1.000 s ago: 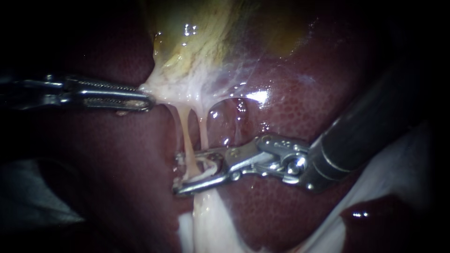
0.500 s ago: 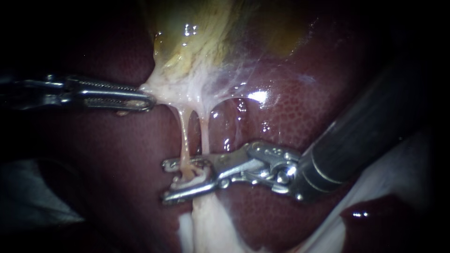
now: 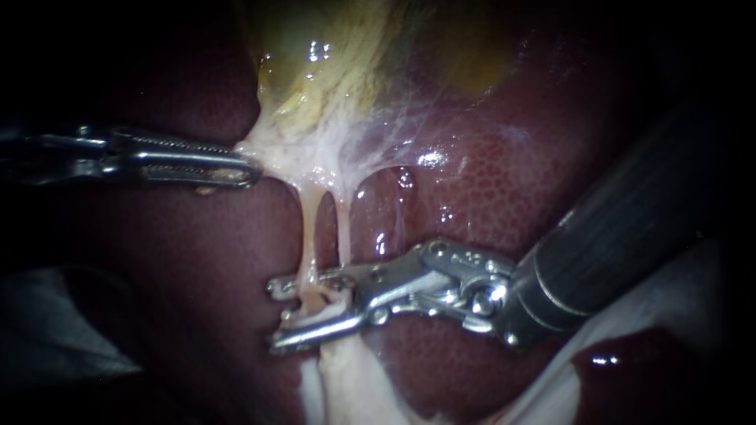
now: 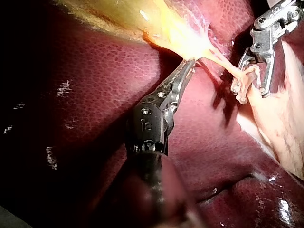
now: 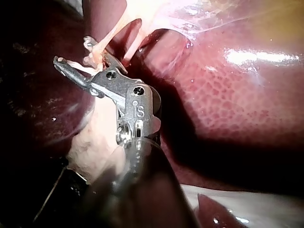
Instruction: Clipping second clip left tube
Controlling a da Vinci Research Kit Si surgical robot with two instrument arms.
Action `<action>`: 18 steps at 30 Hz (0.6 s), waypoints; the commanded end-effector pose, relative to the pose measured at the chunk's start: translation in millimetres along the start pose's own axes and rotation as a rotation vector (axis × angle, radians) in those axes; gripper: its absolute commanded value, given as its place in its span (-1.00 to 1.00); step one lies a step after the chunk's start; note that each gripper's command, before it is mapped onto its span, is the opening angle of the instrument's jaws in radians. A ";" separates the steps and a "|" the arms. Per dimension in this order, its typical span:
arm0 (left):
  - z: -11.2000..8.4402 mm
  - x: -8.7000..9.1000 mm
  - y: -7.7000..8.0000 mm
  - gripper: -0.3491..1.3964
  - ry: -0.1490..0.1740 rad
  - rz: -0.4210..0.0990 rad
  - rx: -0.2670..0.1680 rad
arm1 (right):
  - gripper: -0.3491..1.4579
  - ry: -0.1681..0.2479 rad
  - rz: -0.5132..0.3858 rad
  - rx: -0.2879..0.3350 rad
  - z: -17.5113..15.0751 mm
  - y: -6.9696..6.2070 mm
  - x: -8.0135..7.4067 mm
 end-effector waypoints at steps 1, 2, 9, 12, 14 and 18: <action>0.0 0.0 0.0 -1.00 0.000 0.000 0.000 | -0.36 0.000 0.000 0.000 -0.2 -0.1 0.0; 0.0 0.0 0.0 -1.00 0.000 0.000 0.000 | -0.42 0.000 0.001 0.001 -0.3 -0.1 0.1; 0.0 0.0 0.0 -1.00 0.000 0.000 0.000 | -0.78 0.000 0.003 0.004 -0.9 -0.3 0.3; 0.0 0.0 0.0 -1.00 0.000 0.000 0.000 | -1.00 -0.004 0.014 0.017 -1.0 -0.4 0.3; 0.0 0.0 0.0 -1.00 0.000 0.000 0.000 | -1.00 -0.004 0.032 0.017 -1.1 -0.4 0.3; 0.0 0.0 0.0 -1.00 0.000 0.000 0.000 | -1.00 -0.021 0.033 0.012 -1.1 -0.5 0.3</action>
